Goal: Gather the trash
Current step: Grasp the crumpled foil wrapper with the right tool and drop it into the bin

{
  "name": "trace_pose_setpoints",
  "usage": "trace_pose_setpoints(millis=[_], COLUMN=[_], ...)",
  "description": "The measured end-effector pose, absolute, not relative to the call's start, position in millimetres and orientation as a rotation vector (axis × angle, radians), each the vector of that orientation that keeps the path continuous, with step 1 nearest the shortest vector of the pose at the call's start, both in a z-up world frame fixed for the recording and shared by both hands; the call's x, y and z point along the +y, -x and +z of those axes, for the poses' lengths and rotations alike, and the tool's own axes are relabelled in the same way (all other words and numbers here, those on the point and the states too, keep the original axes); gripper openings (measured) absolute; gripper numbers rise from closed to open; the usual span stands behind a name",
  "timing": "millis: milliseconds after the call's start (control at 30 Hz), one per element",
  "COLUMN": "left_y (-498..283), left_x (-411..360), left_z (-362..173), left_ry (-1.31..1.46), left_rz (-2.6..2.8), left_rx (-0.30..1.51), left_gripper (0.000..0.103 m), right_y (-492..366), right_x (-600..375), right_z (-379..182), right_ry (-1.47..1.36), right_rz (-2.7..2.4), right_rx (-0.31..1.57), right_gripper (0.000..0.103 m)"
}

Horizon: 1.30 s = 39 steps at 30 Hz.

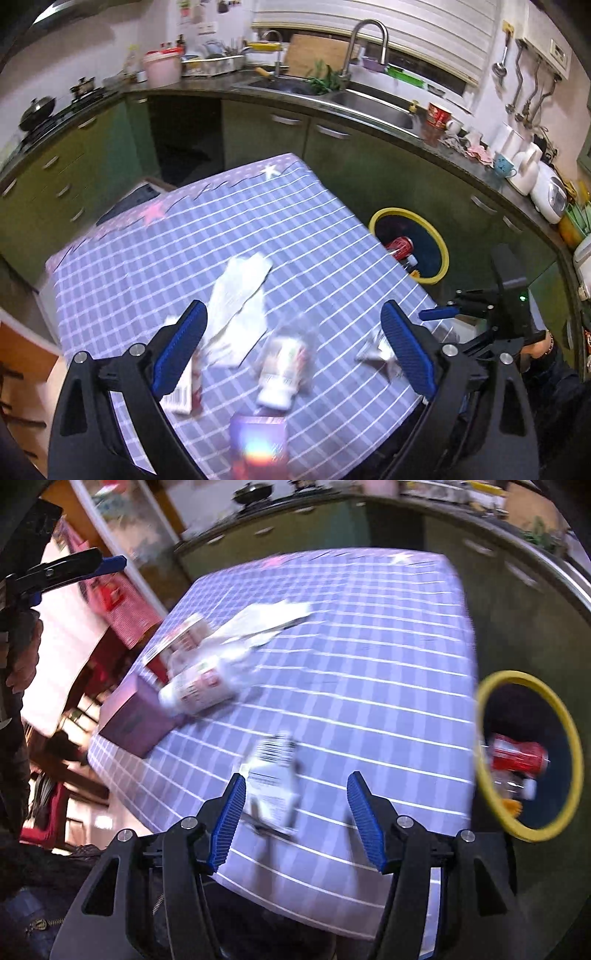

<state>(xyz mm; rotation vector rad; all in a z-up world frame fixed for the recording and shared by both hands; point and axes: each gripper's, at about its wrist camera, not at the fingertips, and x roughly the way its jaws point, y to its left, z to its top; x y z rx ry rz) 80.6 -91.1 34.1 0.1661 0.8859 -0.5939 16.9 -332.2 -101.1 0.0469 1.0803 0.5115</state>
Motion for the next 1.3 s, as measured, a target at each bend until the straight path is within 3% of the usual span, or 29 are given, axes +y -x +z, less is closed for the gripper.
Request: trace_pose_setpoints(millis=[367, 400, 433, 633, 867, 1133, 1300], left_y=[-49.4, -47.9, -47.2, -46.2, -47.6, -47.0, -47.9], left_x=[-46.8, -46.5, -46.3, -49.6, -54.8, -59.2, -62.1], left_z=[20.2, 18.6, 17.3, 11.8, 9.6, 5.5, 0.8], left_ry=[-0.12, -0.12, -0.121, -0.122, -0.126, -0.129, -0.119], left_rz=[-0.566, -0.568, -0.571, -0.583, -0.595, -0.612, -0.619], left_rx=[0.898, 0.9, 0.902, 0.914, 0.919, 0.929, 0.937], left_gripper=[0.091, 0.091, 0.091, 0.091, 0.091, 0.091, 0.091], right_y=[-33.5, -34.7, -35.4, -37.1, -30.6, -34.3, -65.5], right_x=[-281.8, -280.4, -279.5, -286.4, -299.1, -402.8, -484.3], right_z=[-134.3, -136.8, -139.9, -139.5, -121.7, -62.7, -83.1], right_ry=[0.057, 0.063, 0.067, 0.055, 0.013, -0.106, -0.156], right_rz=[0.491, 0.484, 0.477, 0.471, 0.492, 0.235, -0.001], right_rx=[1.154, 1.158, 1.165, 1.163, 1.122, 0.947, 0.98], right_gripper=[0.057, 0.054, 0.044, 0.038, 0.038, 0.038, 0.038])
